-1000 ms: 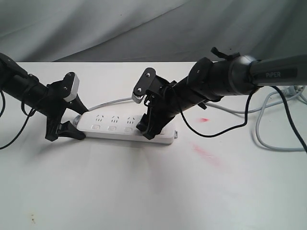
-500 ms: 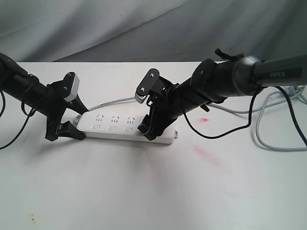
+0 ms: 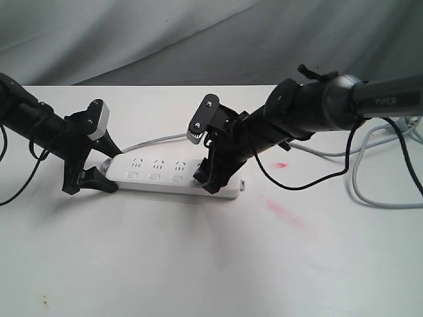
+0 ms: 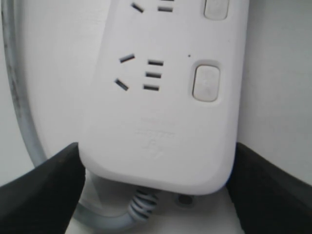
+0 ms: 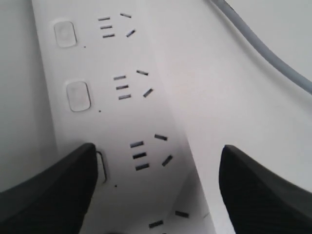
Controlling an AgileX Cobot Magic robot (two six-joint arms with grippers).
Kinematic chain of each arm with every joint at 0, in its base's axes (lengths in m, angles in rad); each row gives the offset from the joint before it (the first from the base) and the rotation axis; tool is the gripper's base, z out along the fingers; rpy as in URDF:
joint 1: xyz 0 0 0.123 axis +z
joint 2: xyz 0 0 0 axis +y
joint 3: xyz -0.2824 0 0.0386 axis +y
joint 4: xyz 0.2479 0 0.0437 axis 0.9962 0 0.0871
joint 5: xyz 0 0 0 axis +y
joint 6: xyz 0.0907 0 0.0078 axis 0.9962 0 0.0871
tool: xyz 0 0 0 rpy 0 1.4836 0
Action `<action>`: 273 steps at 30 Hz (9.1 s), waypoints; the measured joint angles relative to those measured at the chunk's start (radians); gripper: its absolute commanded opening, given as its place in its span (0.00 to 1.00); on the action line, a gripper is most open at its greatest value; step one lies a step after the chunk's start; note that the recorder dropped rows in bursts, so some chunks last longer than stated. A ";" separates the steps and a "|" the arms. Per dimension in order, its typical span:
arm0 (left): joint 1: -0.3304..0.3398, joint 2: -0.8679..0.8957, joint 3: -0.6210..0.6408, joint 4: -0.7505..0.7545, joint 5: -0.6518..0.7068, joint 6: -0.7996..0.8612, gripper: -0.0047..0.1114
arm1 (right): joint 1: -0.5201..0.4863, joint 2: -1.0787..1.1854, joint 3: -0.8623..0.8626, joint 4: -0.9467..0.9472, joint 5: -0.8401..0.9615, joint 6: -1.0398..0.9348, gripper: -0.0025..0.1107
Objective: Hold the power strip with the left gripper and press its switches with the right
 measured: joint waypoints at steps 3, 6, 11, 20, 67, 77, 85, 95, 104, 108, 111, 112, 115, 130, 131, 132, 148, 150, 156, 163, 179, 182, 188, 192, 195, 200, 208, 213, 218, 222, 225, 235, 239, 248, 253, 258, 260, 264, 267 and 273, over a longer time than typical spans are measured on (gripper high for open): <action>0.000 0.000 0.000 0.000 0.000 0.000 0.60 | 0.010 -0.007 -0.033 -0.022 0.015 -0.010 0.60; 0.000 0.000 0.000 0.000 0.000 0.000 0.60 | 0.035 -0.032 -0.066 -0.029 0.030 -0.016 0.60; 0.000 0.000 0.000 0.000 0.000 0.000 0.60 | 0.049 -0.090 -0.078 -0.025 0.092 -0.002 0.60; 0.000 0.000 0.000 0.000 0.000 0.000 0.60 | -0.025 -0.186 0.073 -0.039 0.084 -0.003 0.60; 0.000 0.000 0.000 0.000 0.000 0.000 0.60 | -0.083 -0.067 0.087 -0.024 0.006 -0.021 0.60; 0.000 0.000 0.000 0.000 0.000 0.000 0.60 | -0.071 -0.109 0.087 -0.044 0.002 -0.024 0.60; 0.000 0.000 0.000 0.000 0.000 0.000 0.60 | -0.051 -0.106 0.087 -0.044 0.004 -0.026 0.60; 0.000 0.000 0.000 0.000 0.000 0.000 0.60 | -0.051 -0.091 0.095 -0.051 0.001 -0.026 0.60; 0.000 0.000 0.000 0.000 0.000 0.000 0.60 | -0.053 -0.091 0.122 -0.045 -0.015 -0.026 0.60; 0.000 0.000 0.000 0.000 0.000 0.000 0.60 | -0.053 -0.079 0.122 -0.024 -0.021 -0.024 0.60; 0.000 0.000 0.000 0.000 0.000 0.000 0.60 | -0.053 -0.073 0.120 -0.013 -0.026 -0.024 0.60; 0.000 0.000 0.000 0.000 0.000 0.000 0.60 | -0.053 -0.070 0.120 -0.008 -0.027 -0.024 0.60; 0.000 0.000 0.000 0.000 0.000 0.000 0.60 | -0.053 -0.069 0.118 -0.001 -0.032 -0.024 0.60; 0.000 0.000 0.000 0.000 0.000 0.000 0.60 | -0.053 -0.099 0.122 -0.019 -0.038 -0.025 0.60; 0.000 0.000 0.000 0.000 0.000 0.000 0.60 | -0.053 -0.112 0.122 -0.024 -0.040 -0.027 0.60; 0.000 0.000 0.000 0.000 0.000 0.000 0.60 | -0.053 -0.130 0.124 -0.030 -0.042 -0.027 0.60; 0.000 0.000 0.000 0.000 0.000 0.000 0.60 | -0.053 -0.399 0.157 -0.030 0.026 0.055 0.60; 0.000 0.000 0.000 0.000 0.000 0.000 0.60 | -0.053 -0.477 0.197 -0.030 0.026 0.074 0.60; 0.000 0.000 0.000 0.000 0.000 0.000 0.60 | -0.053 -0.814 0.380 -0.030 0.024 0.157 0.60; 0.000 0.000 0.000 0.000 0.000 0.000 0.60 | -0.053 -1.215 0.625 -0.077 0.018 0.397 0.60; 0.000 0.000 0.000 0.000 0.000 0.000 0.60 | -0.053 -1.612 0.912 -0.161 0.052 0.672 0.42; 0.000 0.000 0.000 0.000 0.000 0.000 0.60 | -0.053 -1.612 0.912 -0.163 0.048 0.674 0.24; 0.000 0.000 0.000 0.000 0.000 0.000 0.60 | -0.053 -1.612 0.912 -0.163 0.027 0.678 0.02; 0.000 0.000 0.000 0.000 0.000 0.000 0.60 | -0.053 -1.612 0.912 -0.163 0.022 0.678 0.02; 0.000 0.000 0.000 0.000 0.000 0.000 0.60 | -0.053 -1.612 0.912 -0.159 0.022 0.678 0.02; 0.000 0.000 0.000 0.000 0.000 0.000 0.60 | -0.053 -1.612 0.912 -0.150 0.024 0.678 0.02; 0.000 0.000 0.000 0.000 0.000 0.000 0.60 | -0.053 -1.612 0.912 -0.150 0.024 0.678 0.02; 0.000 0.000 0.000 0.000 0.000 0.000 0.60 | -0.104 -1.656 0.916 -0.154 0.010 0.678 0.02; 0.000 0.000 0.000 0.000 0.000 0.000 0.60 | -0.308 -1.771 0.916 -0.167 0.003 0.678 0.02; 0.000 0.000 0.000 0.000 0.000 0.000 0.60 | -0.494 -1.886 0.916 -0.172 0.040 0.678 0.02; 0.000 0.000 0.000 0.000 0.000 0.000 0.60 | -0.613 -1.959 0.916 -0.172 0.072 0.678 0.02; 0.000 0.000 0.000 0.000 0.000 0.000 0.60 | -0.701 -1.997 0.920 -0.172 0.104 0.687 0.02; 0.000 0.000 0.000 0.000 0.000 0.000 0.60 | -0.701 -1.997 0.986 -0.229 0.080 0.823 0.02; 0.000 0.000 0.000 0.000 0.000 0.000 0.60 | -0.701 -1.997 1.140 -0.530 0.062 1.298 0.02; 0.000 0.000 0.000 0.000 0.000 0.000 0.60 | -0.701 -1.997 1.191 -0.591 -0.108 1.341 0.02; 0.000 0.000 0.000 0.000 0.000 0.000 0.60 | -0.701 -1.997 1.338 -0.690 -0.526 1.386 0.02; 0.000 0.000 0.000 0.000 0.000 0.000 0.60 | -0.688 -1.997 1.372 -0.722 -0.566 1.398 0.02; 0.000 0.000 0.000 0.000 0.000 0.000 0.60 | -0.610 -1.997 1.380 -0.787 -0.573 1.402 0.02; 0.000 0.000 0.000 0.000 0.000 0.000 0.60 | -0.575 -1.997 1.380 -0.809 -0.564 1.404 0.02; 0.000 0.000 0.000 0.000 0.000 0.000 0.60 | -0.571 -1.997 1.380 -0.813 -0.564 1.404 0.02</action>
